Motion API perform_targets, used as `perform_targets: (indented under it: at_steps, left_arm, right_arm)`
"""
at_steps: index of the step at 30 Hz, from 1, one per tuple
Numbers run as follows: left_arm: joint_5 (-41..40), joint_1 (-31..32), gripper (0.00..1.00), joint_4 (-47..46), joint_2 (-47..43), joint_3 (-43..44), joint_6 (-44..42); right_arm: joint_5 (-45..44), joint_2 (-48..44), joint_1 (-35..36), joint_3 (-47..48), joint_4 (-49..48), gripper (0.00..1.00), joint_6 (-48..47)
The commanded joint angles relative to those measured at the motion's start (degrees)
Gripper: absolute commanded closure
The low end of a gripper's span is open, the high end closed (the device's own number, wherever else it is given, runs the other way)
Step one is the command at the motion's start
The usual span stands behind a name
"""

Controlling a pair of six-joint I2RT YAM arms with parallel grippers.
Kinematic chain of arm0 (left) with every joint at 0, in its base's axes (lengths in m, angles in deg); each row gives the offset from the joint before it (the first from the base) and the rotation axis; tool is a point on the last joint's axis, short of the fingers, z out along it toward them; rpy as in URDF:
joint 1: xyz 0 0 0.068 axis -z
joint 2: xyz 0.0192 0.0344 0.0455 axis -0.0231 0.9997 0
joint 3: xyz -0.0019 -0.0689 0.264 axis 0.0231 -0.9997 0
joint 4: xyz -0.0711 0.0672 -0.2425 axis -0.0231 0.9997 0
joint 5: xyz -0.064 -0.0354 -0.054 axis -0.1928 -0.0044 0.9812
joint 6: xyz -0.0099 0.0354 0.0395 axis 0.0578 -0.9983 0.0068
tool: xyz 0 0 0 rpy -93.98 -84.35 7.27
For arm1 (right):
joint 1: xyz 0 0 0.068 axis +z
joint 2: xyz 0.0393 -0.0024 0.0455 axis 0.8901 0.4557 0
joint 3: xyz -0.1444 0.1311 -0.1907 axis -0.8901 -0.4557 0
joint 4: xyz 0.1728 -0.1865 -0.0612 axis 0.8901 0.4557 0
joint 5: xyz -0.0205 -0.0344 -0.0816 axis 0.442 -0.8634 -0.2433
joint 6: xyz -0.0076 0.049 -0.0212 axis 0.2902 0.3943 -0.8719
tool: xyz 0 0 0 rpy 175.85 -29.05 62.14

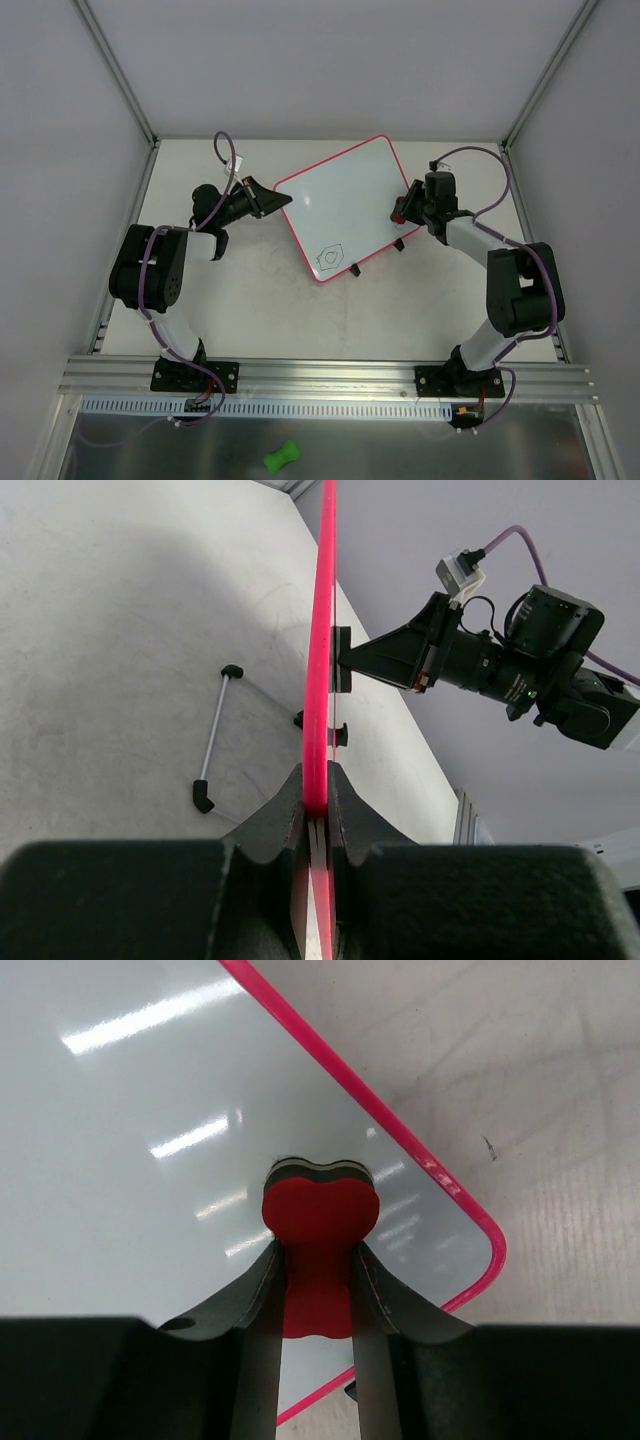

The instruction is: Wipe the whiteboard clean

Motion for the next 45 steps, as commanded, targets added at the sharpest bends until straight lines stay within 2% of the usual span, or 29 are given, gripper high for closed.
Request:
perform_targets:
  at_steps: [1,9,15,23,32,39,45]
  left_arm:
    - [2.39,0.87,1.00,0.24,-0.29,-0.60,-5.55]
    - [2.48,0.87,1.00,0.24,-0.20,-0.51,-5.54]
    - [2.39,0.87,1.00,0.24,-0.11,-0.51,-5.37]
    - [2.48,0.87,1.00,-0.02,-0.11,-0.51,-5.19]
    - [2.48,0.87,1.00,-0.02,0.06,-0.43,-5.11]
    - [2.48,0.87,1.00,-0.02,0.15,-0.43,-5.11]
    - [2.48,0.87,1.00,0.07,0.24,-0.25,-5.11]
  right_arm:
    - [0.11,1.71,-0.91,-0.82,-3.41,1.00,2.27]
    - [0.46,2.16,-2.76,-4.42,-3.41,1.00,4.30]
    - [-0.42,-1.00,-2.76,-9.78,-3.68,1.00,5.26]
    - [7.31,1.10,-2.32,-11.10,-6.93,1.00,7.72]
    - [8.54,1.11,1.72,-10.75,-7.54,1.00,7.02]
    - [1.78,-1.97,10.58,-10.75,-3.86,1.00,4.65]
    - [0.72,-2.94,13.24,-10.05,-3.06,1.00,4.91]
